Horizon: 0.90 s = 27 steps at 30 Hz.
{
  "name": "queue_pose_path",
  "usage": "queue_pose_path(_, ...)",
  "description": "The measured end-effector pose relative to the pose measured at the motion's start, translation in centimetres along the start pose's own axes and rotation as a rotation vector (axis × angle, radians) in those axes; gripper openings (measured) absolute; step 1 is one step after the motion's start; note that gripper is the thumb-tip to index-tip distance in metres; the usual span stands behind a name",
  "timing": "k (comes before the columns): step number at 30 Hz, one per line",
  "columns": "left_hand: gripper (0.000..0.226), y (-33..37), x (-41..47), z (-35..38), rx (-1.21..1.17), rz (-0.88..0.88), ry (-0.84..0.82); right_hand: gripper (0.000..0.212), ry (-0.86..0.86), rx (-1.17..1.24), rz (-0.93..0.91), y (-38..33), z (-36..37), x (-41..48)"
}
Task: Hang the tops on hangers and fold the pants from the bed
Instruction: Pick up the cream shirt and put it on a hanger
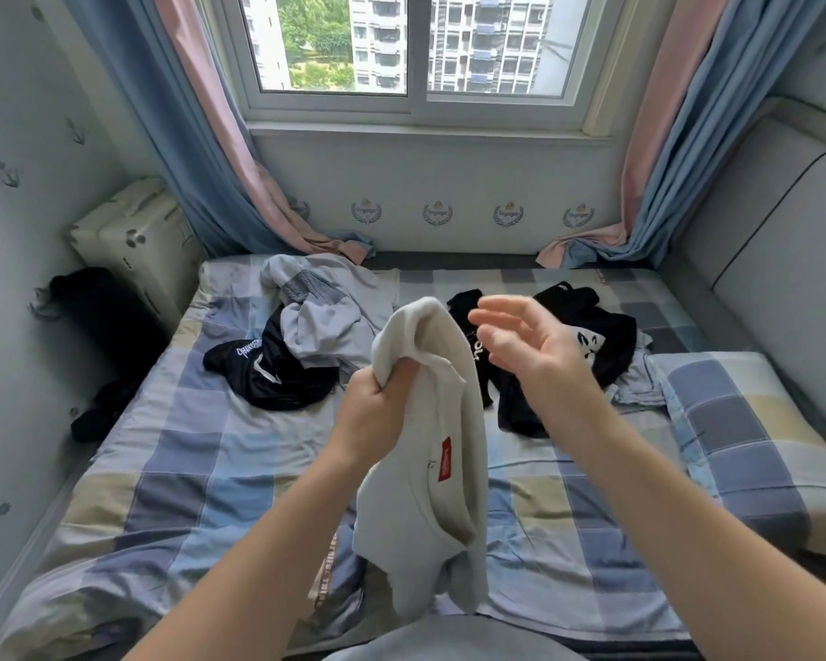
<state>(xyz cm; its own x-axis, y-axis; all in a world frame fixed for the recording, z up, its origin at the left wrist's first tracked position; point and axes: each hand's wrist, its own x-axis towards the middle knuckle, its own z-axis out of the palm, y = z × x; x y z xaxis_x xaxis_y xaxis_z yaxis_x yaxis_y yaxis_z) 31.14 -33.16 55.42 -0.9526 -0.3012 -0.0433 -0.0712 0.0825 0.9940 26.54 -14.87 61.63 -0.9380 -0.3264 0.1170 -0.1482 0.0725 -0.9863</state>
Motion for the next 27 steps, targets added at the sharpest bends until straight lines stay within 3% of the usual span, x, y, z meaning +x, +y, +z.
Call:
queue_pose_path(8,0.035,0.1,-1.3,-0.1,-0.303,-0.2,0.092,0.035,-0.145,-0.156,0.27,10.8,2.8,-5.8)
queue_pose_path(12,0.049,1.2,-1.5,-0.5,-0.489,-0.255,0.12,0.016,-0.218,-0.125,0.399,14.5,3.1,-6.8)
queue_pose_path(15,0.043,1.4,-1.4,-0.6,-0.544,-0.256,0.116,0.011,-0.209,-0.092,0.389,15.9,2.3,-6.4)
queue_pose_path(21,0.042,-0.1,-0.9,-1.7,-0.548,-0.342,0.069,0.024,-0.005,-0.194,0.348,17.1,-1.3,-4.6)
queue_pose_path(25,0.036,-2.3,-0.8,-1.7,-0.521,-0.438,0.062,0.02,0.14,-0.263,0.276,15.2,-4.2,-3.1)
queue_pose_path(27,0.034,-3.6,-0.8,-1.5,-0.43,-0.512,0.071,0.042,0.188,-0.297,0.201,13.1,-5.2,-2.3)
